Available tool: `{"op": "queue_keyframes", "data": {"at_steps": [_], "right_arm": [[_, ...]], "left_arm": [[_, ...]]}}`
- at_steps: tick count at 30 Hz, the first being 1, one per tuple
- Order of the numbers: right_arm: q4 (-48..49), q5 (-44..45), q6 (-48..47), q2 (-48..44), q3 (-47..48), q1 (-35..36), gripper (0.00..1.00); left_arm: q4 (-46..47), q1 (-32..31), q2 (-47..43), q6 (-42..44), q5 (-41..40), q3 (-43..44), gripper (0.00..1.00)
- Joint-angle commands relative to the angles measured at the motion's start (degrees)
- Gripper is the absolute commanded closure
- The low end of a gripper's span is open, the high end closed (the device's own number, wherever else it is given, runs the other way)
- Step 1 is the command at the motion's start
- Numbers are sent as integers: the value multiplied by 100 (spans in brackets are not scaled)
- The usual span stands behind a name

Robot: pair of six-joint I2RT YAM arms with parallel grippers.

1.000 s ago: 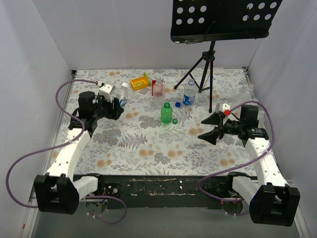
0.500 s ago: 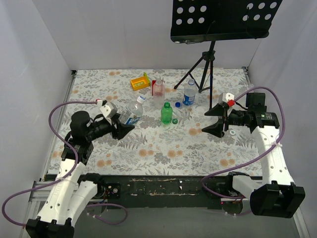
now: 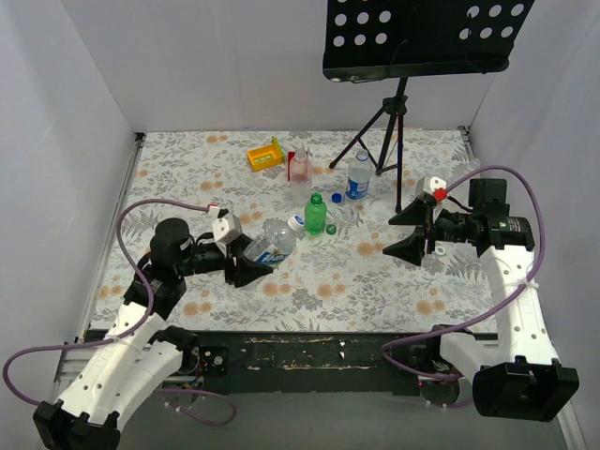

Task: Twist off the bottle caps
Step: Pick up the plastic bottle at the center of the board, then unscrew the bottle cap from the plastic bottle.

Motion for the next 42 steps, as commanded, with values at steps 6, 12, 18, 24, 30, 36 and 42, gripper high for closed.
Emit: {"op": "queue_keyframes", "data": {"at_steps": [6, 12, 18, 24, 30, 36, 42], "right_arm": [[45, 7, 371, -131, 196, -13, 14], [28, 33, 459, -96, 240, -13, 14], [-51, -19, 485, -25, 301, -13, 14], [-95, -90, 538, 36, 345, -13, 14], [-174, -142, 547, 98, 337, -13, 14], [-201, -195, 512, 150, 293, -13, 14], [-201, -248, 503, 238, 179, -13, 15]], "left_arm": [[13, -1059, 419, 101, -520, -1, 100], [-5, -1622, 647, 251, -899, 69, 100], [-31, -1939, 665, 488, -1066, -53, 100], [-31, -2150, 709, 620, -1040, -194, 100], [-31, -2291, 788, 691, -1084, -273, 100], [-31, -2388, 823, 743, -1092, -361, 100], [109, -2484, 902, 682, -1092, -449, 100]]}}
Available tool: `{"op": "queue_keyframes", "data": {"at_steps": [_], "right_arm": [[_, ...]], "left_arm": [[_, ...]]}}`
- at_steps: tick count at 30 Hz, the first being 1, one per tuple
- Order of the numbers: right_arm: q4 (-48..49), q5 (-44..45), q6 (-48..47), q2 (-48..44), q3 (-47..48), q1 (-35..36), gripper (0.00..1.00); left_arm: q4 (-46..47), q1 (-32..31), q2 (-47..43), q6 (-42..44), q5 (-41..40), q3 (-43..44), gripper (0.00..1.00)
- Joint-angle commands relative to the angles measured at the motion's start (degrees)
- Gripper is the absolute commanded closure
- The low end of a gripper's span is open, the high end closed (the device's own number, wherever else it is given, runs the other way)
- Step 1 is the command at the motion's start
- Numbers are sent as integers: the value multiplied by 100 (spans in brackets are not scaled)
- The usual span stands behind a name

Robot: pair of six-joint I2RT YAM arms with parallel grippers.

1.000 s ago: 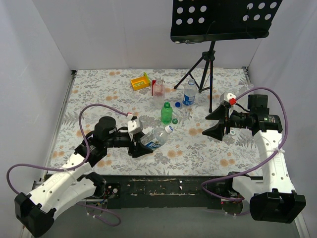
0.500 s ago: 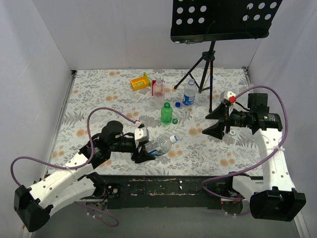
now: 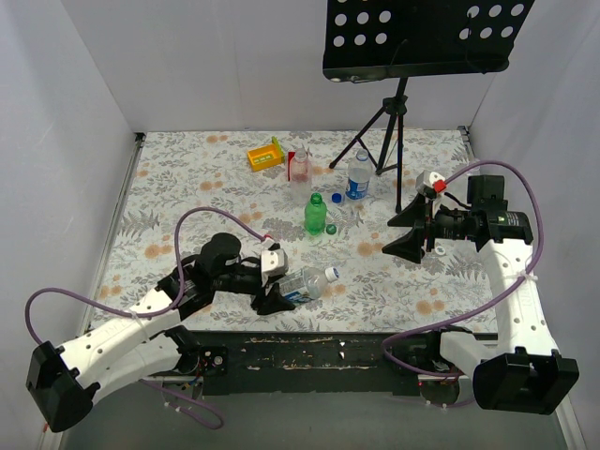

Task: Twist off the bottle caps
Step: Unscrew the bottle cap from the plastic bottle.

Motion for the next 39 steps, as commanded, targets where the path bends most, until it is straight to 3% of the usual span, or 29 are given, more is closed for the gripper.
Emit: {"op": "queue_keyframes", "data": {"at_steps": [1, 13, 27, 39], "right_arm": [[-98, -219, 18, 64, 52, -13, 15], [42, -483, 158, 178, -335, -5, 14], [183, -123, 263, 380, -511, 575, 14], [1299, -44, 1494, 564, -977, 1366, 16]], "left_arm": [[229, -89, 30, 13, -11, -99, 100], [493, -335, 312, -66, -134, -187, 100], [678, -441, 452, -145, -274, -275, 100], [942, -484, 795, -347, -564, -144, 100]]}}
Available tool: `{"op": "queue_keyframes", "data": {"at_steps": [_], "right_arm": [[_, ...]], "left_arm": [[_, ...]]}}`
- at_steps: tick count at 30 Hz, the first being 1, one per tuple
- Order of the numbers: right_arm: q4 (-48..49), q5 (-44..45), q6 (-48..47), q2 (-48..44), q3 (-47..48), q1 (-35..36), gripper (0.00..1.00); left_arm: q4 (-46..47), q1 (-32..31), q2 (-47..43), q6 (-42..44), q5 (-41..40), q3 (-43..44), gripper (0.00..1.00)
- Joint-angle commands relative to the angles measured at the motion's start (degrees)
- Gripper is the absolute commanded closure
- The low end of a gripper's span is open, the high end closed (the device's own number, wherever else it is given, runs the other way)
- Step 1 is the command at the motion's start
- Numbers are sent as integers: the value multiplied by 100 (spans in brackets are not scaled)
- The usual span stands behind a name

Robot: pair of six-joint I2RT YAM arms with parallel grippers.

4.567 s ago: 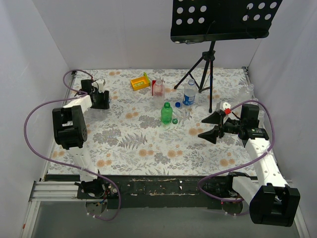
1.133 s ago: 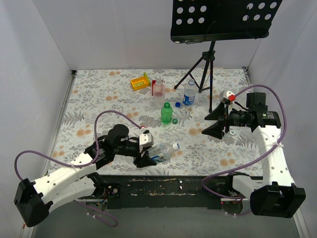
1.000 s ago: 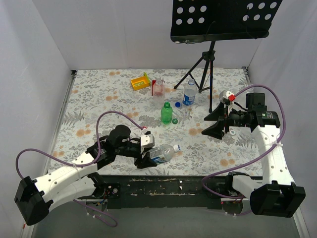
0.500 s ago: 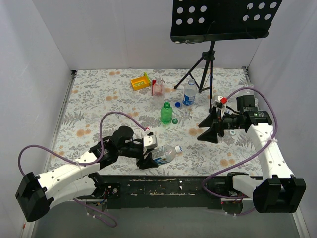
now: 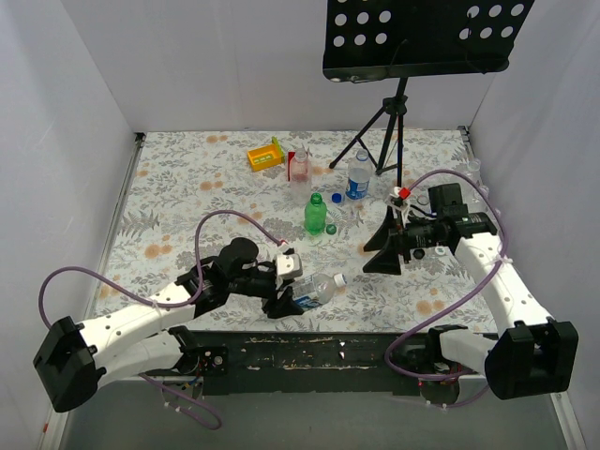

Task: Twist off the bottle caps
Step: Unscrew the bottle cap from the plastic bottle.

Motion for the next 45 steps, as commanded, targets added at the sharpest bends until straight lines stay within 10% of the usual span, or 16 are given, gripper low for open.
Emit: {"op": "queue_keyframes", "data": {"at_steps": [1, 20, 26, 34, 45], "right_arm": [[523, -20, 495, 153, -94, 356, 16], [822, 244, 908, 901, 187, 1315, 21], [813, 297, 935, 963, 223, 1429, 38], [454, 174, 436, 1024, 433, 1482, 93], [-928, 788, -2974, 963, 1102, 1921, 99]], "left_arm": [[295, -54, 98, -188, -260, 117, 100], [822, -159, 582, -522, -428, 240, 100], [857, -168, 634, -584, -524, 249, 100], [849, -168, 661, -540, -446, 196, 100], [918, 331, 783, -671, 1467, 169, 100]]}}
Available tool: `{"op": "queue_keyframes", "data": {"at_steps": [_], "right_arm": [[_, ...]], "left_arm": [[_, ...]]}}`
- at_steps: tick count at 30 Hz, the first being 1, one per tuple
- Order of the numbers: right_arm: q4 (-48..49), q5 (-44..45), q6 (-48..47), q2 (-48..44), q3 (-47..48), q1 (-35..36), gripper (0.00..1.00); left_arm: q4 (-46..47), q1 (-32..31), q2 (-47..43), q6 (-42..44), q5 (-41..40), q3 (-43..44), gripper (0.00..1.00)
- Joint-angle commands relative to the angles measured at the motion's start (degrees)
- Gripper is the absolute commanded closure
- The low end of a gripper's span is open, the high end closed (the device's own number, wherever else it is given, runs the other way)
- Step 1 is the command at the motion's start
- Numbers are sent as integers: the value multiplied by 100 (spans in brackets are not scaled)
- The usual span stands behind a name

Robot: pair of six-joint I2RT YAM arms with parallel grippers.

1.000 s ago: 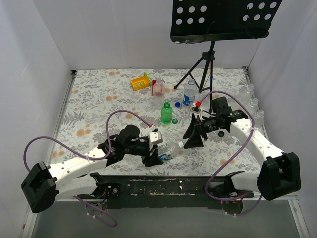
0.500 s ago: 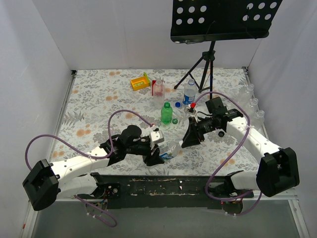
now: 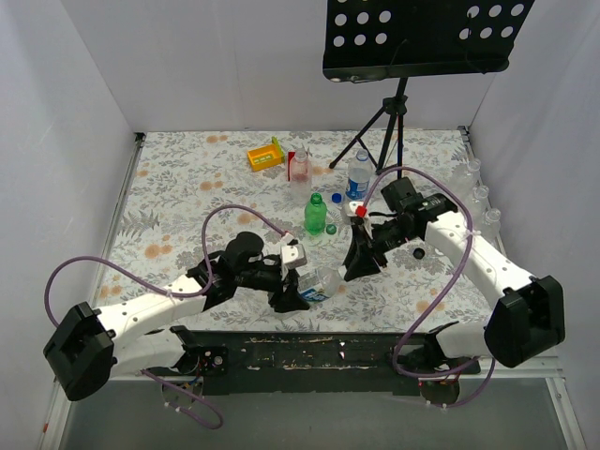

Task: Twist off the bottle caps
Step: Unscrew the bottle cap from the plastic bottle.

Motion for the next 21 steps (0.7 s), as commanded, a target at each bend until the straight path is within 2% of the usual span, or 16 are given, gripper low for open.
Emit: {"op": "queue_keyframes", "data": {"at_steps": [1, 4, 6, 9, 13, 21], "right_arm": [[-40, 286, -1812, -344, 241, 208, 99], [695, 813, -2236, -722, -5, 226, 99], [989, 1033, -2254, -881, -120, 217, 99], [936, 1070, -2263, -811, 3, 217, 99], [1007, 964, -2114, -907, -85, 226, 99], [1103, 885, -1798, -1057, -243, 164, 98]], "left_arm": [[341, 517, 158, -273, 1952, 132, 100], [894, 1177, 369, -835, 3174, 71, 100], [1343, 1372, 431, -1213, 3572, 27, 100], [1389, 1390, 545, -1224, 3696, 149, 100], [986, 1381, 817, -961, 3758, 404, 100], [423, 1390, 853, -494, 3310, 501, 100]]}}
